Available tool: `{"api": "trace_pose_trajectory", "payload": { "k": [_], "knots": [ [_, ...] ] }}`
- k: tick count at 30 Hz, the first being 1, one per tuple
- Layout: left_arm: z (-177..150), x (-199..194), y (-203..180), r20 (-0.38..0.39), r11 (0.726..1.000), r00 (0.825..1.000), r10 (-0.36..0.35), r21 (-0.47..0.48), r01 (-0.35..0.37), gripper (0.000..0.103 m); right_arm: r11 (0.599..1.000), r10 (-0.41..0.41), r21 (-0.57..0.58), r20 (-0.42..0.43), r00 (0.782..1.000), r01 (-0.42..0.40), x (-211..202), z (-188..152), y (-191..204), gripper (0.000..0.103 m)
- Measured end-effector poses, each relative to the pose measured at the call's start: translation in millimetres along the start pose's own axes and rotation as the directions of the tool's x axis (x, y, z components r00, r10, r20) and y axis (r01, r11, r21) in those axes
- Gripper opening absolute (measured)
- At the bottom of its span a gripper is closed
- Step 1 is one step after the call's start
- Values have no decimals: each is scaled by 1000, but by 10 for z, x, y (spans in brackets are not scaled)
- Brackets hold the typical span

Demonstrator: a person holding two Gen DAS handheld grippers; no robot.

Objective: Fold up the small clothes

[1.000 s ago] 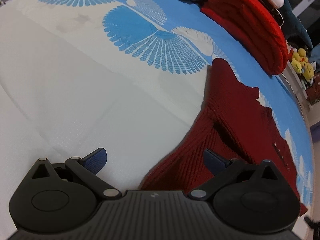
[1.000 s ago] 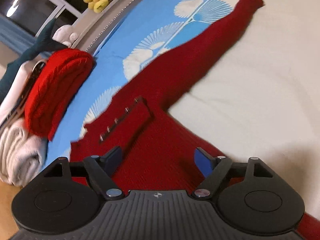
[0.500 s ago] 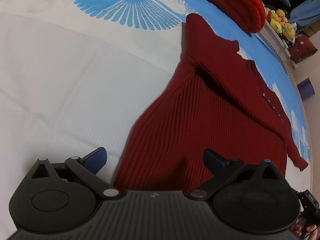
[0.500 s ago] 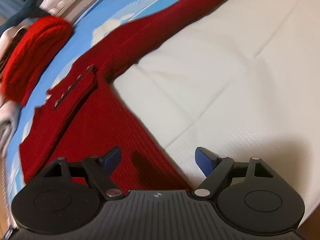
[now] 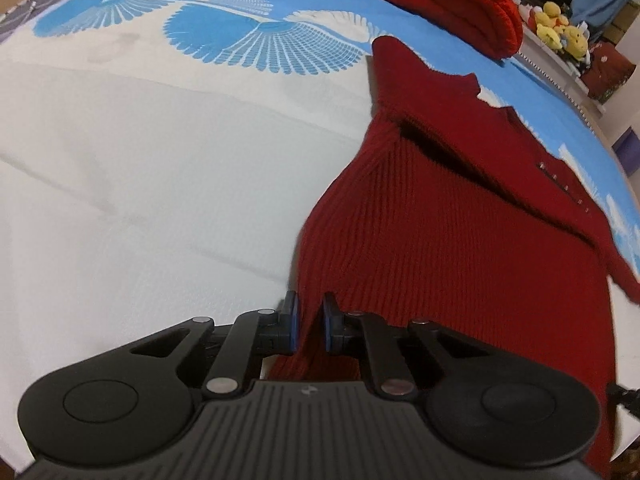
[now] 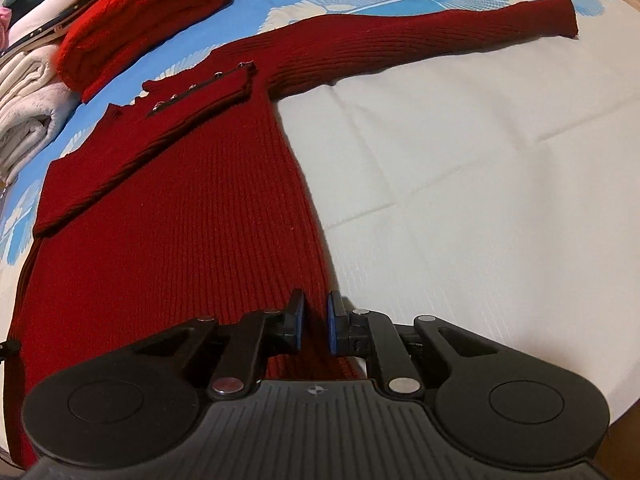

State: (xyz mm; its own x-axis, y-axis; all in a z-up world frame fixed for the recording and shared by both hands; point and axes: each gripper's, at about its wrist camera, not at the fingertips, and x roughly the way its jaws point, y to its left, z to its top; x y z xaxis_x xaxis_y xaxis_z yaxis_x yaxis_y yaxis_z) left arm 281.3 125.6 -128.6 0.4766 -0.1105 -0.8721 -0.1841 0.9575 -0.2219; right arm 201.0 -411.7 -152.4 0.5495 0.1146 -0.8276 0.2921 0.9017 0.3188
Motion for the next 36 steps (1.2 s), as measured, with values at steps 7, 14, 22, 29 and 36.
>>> {"api": "trace_pose_trajectory", "payload": {
  "k": [7, 14, 22, 29, 36],
  "knots": [
    [-322, -172, 105, 20, 1000, 1000, -4, 28, 3, 13, 999, 15, -28, -26, 1000, -16, -126, -66, -13, 9],
    [-518, -332, 158, 19, 999, 1000, 4, 52, -5, 14, 996, 2, -94, -56, 998, -8, -292, -287, 19, 9],
    [-455, -505, 131, 112, 998, 992, 55, 34, -60, 81, 998, -6, 66, 138, 990, -3, -606, -94, -97, 55],
    [-3, -710, -226, 234, 999, 972, 13, 32, -21, 98, 933, -23, 354, 246, 969, -68, -578, 267, -423, 68],
    [268, -258, -342, 246, 998, 969, 33, -66, -17, 102, 882, -77, 466, 288, 954, -70, -407, 430, -561, 70]
  ]
}}
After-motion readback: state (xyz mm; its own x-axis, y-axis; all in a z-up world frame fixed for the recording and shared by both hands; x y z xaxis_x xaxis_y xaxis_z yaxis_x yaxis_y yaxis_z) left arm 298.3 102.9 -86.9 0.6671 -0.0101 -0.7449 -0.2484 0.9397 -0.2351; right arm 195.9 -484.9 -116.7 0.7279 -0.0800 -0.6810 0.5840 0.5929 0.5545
